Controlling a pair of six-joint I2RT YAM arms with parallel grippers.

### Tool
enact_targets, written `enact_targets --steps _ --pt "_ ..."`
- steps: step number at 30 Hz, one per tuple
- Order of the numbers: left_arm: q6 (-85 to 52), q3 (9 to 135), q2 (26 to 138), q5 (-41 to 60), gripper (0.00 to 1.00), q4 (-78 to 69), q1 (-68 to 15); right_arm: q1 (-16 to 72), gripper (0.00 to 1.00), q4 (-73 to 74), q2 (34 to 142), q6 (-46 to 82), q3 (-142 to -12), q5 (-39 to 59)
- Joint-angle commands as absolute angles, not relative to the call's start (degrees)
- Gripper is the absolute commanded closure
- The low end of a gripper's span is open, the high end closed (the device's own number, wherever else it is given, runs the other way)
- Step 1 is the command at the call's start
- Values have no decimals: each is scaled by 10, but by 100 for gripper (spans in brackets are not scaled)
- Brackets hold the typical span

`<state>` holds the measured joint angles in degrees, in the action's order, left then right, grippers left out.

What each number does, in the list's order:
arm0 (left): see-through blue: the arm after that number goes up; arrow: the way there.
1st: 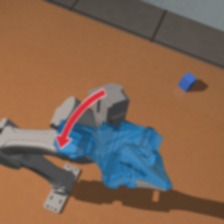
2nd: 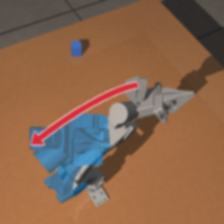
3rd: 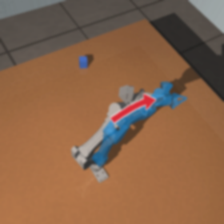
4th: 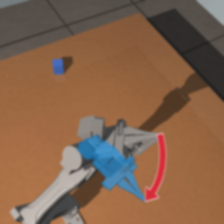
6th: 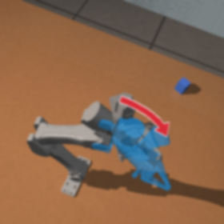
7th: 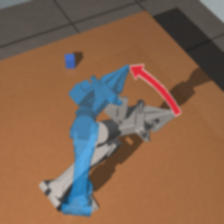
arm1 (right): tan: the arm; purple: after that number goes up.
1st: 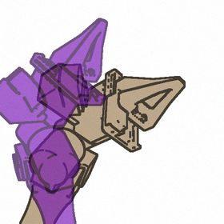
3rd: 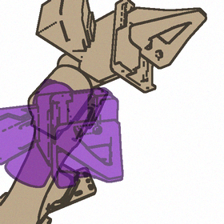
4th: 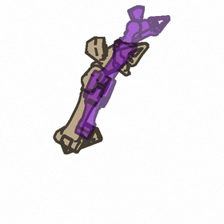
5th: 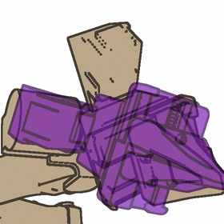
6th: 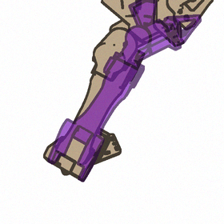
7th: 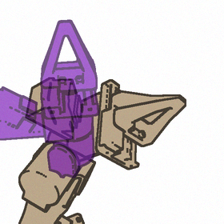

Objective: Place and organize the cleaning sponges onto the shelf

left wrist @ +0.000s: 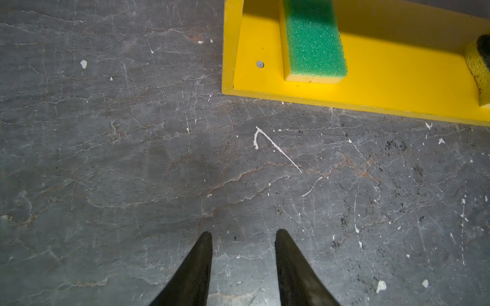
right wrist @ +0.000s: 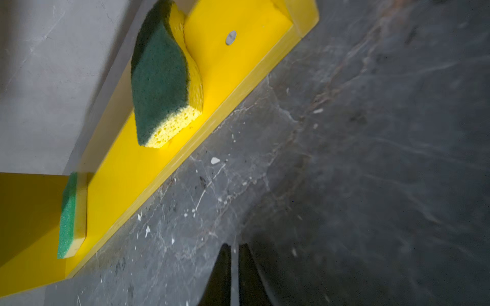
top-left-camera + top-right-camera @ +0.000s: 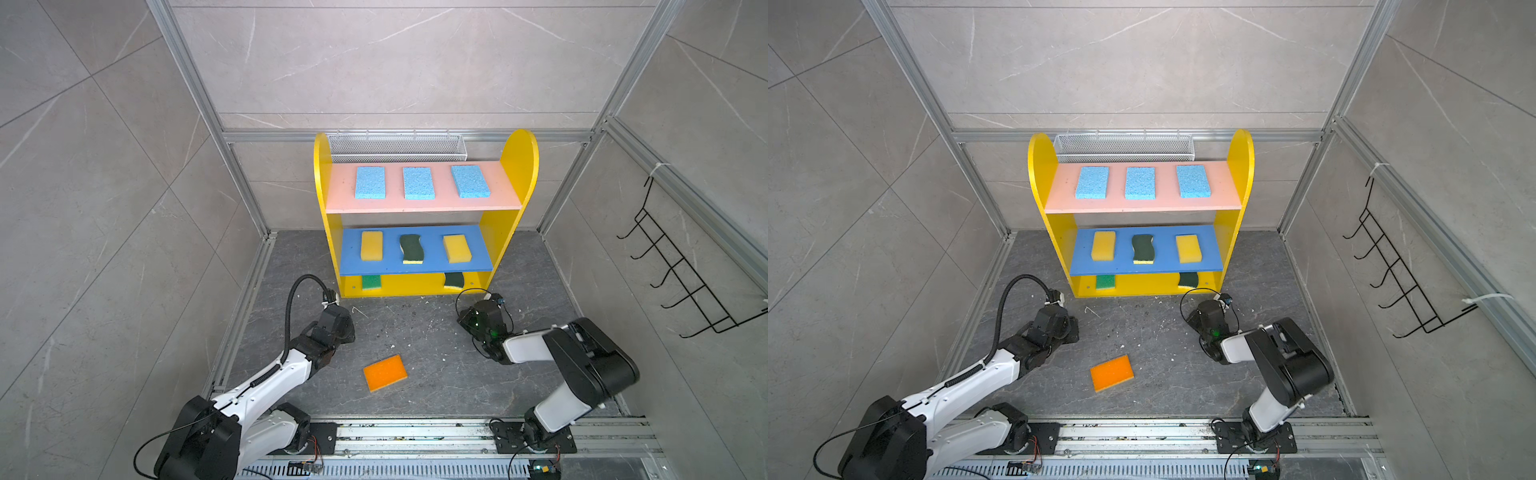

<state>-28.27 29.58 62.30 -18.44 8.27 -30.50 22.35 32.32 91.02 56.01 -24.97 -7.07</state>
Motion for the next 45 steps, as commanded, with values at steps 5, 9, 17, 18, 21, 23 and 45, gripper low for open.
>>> enact_targets --steps 5,9,17,18,21,23,45 --pt "-293 343 600 -230 53 198 -346 234 71 21 699 500 -244 -175" --pt "-313 360 595 -223 51 257 -362 234 62 -74 630 486 -262 -196" --pt "-359 379 575 -229 49 358 -402 232 60 -118 601 449 -282 -198" --pt "-366 383 577 -235 49 367 -411 231 62 -107 605 440 -284 -188" --pt "-386 382 581 -231 49 361 -425 231 70 -67 628 419 -296 -146" --pt "-395 372 580 -216 49 333 -425 231 70 -21 644 412 -294 -126" --pt "-368 308 596 -189 50 116 -403 294 56 127 903 403 -419 -205"
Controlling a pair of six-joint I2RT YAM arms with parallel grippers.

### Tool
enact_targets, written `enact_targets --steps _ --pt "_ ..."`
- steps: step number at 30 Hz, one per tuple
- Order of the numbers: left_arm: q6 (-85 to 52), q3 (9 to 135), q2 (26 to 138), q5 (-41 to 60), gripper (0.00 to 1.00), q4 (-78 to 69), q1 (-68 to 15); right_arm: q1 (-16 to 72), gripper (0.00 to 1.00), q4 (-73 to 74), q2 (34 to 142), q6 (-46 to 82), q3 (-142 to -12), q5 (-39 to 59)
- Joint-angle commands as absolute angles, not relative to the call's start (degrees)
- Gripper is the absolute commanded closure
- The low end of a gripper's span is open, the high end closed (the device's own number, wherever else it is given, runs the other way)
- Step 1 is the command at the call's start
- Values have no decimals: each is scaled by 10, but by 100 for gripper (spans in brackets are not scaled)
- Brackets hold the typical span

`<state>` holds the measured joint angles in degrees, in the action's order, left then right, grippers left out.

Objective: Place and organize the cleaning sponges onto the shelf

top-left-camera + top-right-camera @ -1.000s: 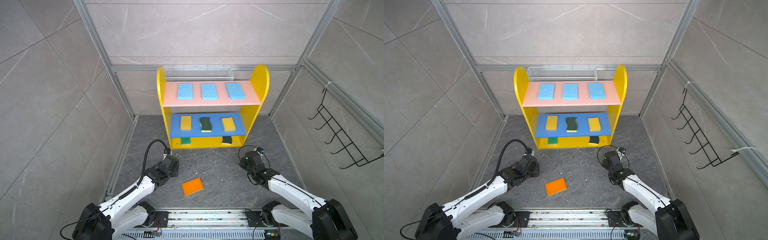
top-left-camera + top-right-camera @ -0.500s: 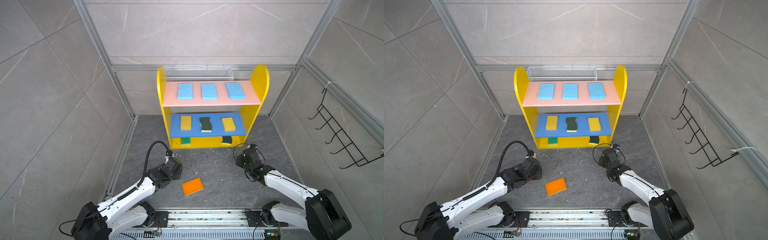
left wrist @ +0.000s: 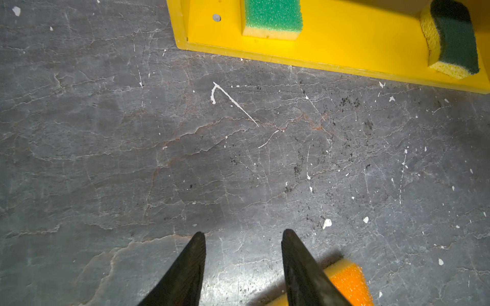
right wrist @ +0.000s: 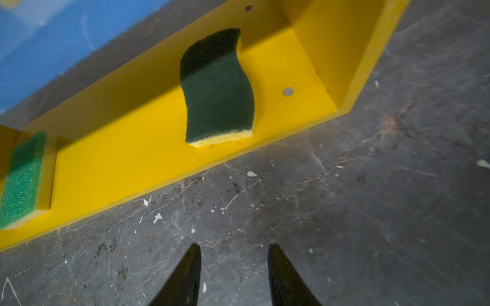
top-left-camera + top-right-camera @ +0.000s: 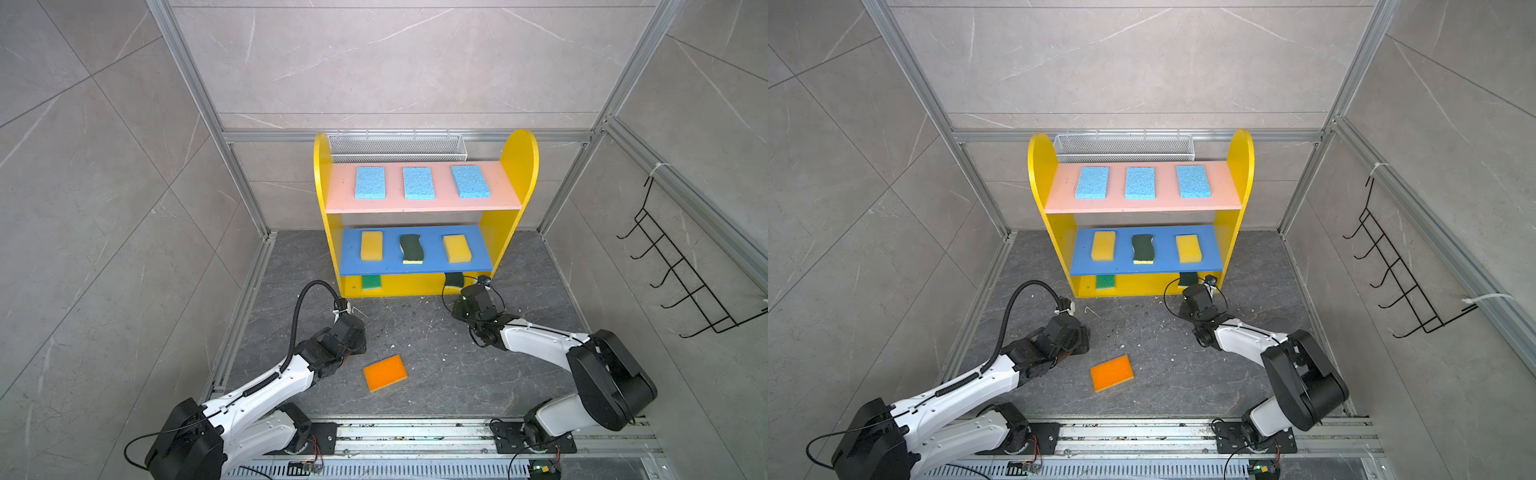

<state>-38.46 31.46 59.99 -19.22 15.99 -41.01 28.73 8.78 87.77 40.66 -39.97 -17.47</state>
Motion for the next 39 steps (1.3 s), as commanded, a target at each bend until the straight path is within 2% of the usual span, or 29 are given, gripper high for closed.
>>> enact_targets --steps 1,4,8,10,21,29,35,39 --pt "-366 302 596 -188 50 110 -400 295 56 135 912 405 -424 -203" --pt "-367 286 594 -181 51 89 -389 295 60 160 940 415 -437 -186" --pt "-369 261 591 -166 51 48 -374 295 79 210 968 446 -438 -170" --pt "-366 253 593 -166 52 32 -369 295 83 234 983 467 -438 -166" --pt "-367 213 625 -130 54 -66 -337 296 90 314 1052 524 -471 -157" --pt "-366 191 639 -97 54 -114 -299 297 91 336 1083 549 -495 -162" --pt "-369 185 652 -88 55 -143 -291 308 92 475 1114 634 -433 -194" --pt "-367 183 653 -85 55 -149 -290 328 92 492 1099 649 -401 -231"
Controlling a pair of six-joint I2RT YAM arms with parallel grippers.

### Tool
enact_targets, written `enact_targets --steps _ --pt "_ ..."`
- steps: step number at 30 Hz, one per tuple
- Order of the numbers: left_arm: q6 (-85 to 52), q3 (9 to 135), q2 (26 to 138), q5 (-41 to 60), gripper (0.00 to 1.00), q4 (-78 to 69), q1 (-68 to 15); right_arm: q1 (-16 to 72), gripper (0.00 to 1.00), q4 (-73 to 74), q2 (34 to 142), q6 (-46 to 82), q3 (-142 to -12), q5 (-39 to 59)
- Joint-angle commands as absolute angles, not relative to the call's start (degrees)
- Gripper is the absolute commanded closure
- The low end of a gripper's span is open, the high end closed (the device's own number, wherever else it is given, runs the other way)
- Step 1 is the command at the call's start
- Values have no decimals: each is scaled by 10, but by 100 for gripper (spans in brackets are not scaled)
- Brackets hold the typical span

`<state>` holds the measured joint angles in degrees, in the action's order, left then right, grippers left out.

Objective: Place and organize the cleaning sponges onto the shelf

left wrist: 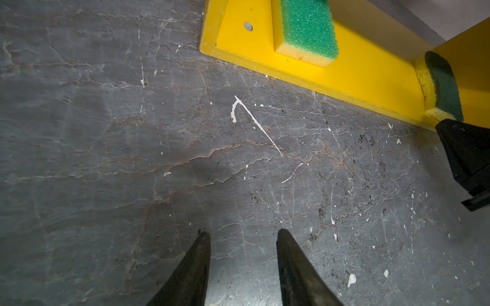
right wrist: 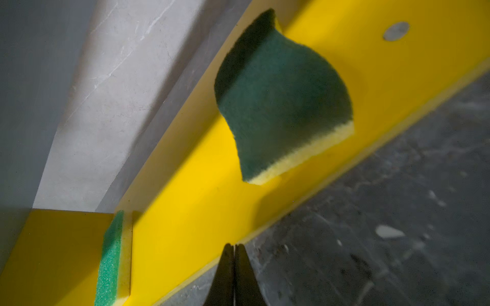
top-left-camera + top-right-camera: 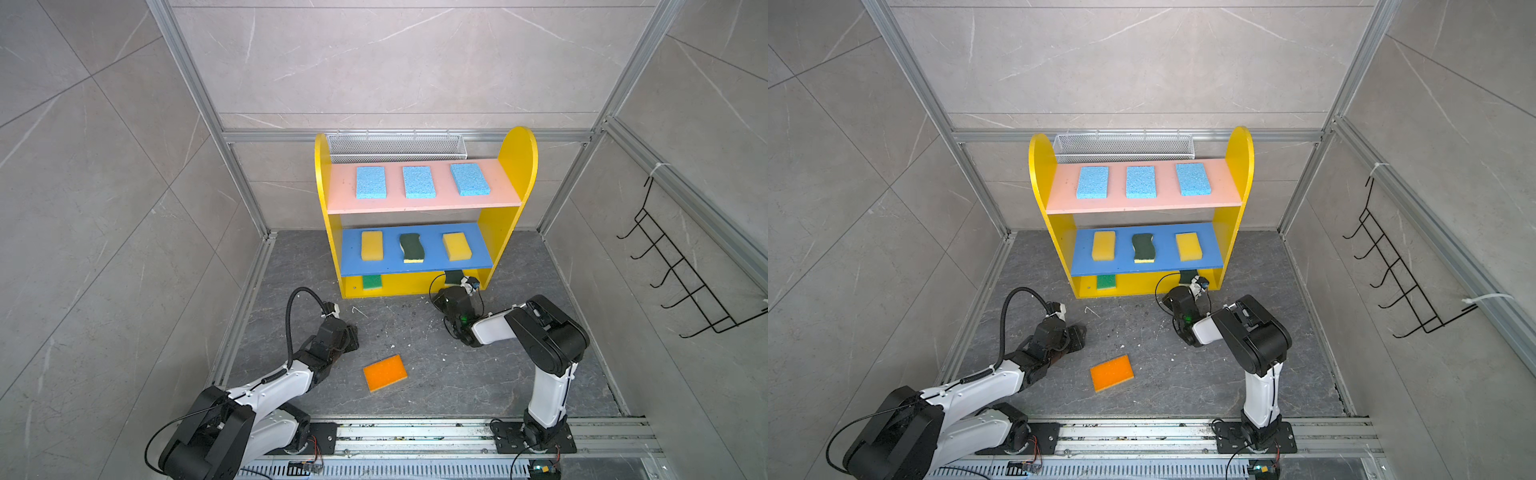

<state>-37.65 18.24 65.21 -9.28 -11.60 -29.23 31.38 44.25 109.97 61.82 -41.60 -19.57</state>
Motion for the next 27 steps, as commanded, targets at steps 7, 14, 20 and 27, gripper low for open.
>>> enact_targets --steps 7,14,20,27 --pt "-365 181 655 -88 55 -155 -289 330 93 531 1092 667 -381 -239" --pt "-369 181 677 -85 56 -172 -289 325 94 579 1125 702 -381 -232" --pt "-372 179 687 -87 56 -184 -288 323 94 570 1147 730 -397 -230" --pt "-375 176 695 -88 56 -195 -288 315 94 553 1141 725 -404 -238"
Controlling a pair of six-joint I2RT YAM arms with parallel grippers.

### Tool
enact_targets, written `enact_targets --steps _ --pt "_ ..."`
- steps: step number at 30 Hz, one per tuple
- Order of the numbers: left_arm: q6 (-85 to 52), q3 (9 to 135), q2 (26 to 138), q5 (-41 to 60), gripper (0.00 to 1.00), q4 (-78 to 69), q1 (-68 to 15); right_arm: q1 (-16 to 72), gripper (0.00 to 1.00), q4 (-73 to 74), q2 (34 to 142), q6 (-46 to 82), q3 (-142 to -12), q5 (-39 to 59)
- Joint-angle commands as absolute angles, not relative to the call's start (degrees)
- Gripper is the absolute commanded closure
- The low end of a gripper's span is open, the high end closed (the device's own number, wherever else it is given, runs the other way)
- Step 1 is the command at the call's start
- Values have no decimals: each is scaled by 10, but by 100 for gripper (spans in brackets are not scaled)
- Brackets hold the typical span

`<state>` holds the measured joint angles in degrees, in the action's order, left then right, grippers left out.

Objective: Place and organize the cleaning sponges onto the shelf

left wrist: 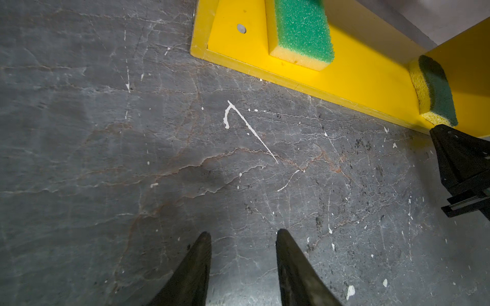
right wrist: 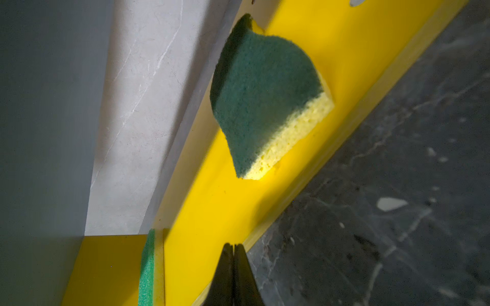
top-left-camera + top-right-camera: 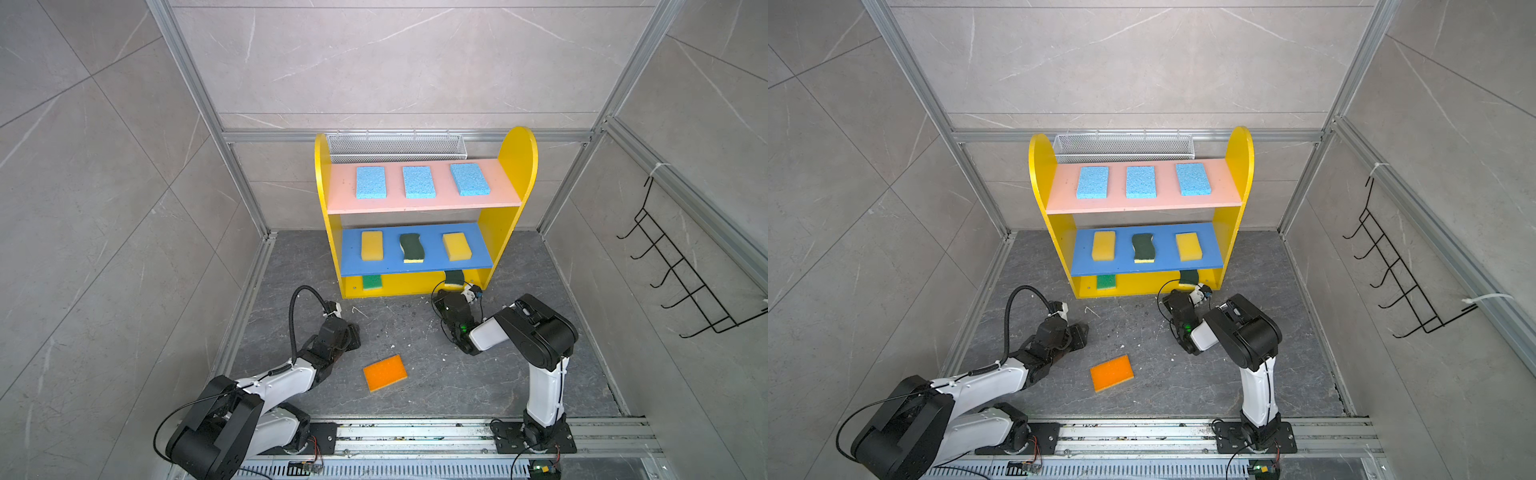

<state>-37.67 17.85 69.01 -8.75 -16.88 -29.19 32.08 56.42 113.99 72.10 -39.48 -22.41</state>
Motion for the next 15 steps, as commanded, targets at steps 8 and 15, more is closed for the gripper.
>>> enact_targets --steps 8,15 --pt "-385 172 708 -87 56 -205 -288 303 94 572 1173 747 -413 -236" --pt "-390 172 726 -87 56 -216 -288 301 95 565 1183 757 -420 -231"
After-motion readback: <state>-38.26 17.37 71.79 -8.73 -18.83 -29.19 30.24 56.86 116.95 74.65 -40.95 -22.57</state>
